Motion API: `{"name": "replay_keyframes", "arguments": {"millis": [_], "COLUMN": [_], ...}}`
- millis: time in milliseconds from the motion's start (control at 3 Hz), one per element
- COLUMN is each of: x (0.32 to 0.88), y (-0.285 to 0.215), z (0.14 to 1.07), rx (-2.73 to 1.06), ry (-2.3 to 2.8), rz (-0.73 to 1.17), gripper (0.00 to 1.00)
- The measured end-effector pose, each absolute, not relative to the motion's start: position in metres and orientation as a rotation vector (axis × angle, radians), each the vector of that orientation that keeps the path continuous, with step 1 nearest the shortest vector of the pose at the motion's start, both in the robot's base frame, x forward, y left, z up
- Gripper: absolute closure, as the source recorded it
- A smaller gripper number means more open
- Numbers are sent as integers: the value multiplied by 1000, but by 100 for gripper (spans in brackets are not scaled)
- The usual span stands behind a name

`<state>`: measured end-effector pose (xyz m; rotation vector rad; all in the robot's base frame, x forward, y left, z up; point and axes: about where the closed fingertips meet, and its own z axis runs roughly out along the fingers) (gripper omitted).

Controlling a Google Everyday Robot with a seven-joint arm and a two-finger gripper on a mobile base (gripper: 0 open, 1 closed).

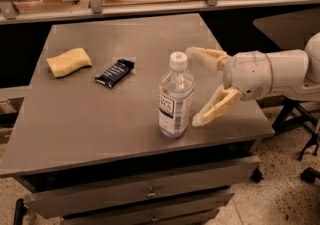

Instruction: Knock blue plastic bottle over

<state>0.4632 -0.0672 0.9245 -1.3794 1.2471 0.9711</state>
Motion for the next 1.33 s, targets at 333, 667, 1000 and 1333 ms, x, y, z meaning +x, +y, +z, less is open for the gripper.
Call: {"name": "replay_keyframes", "arguments": {"millis": [333, 667, 1000, 1333], "x": [453, 444, 429, 424], "y": [-60, -50, -38, -25], "z": [920, 915, 910, 906], "rx": [-1381, -1392, -1412, -1436], "ry": [1215, 1203, 1191, 1189], "rz": [1037, 1085, 1121, 1141], "gripper": [0, 0, 0, 0]}}
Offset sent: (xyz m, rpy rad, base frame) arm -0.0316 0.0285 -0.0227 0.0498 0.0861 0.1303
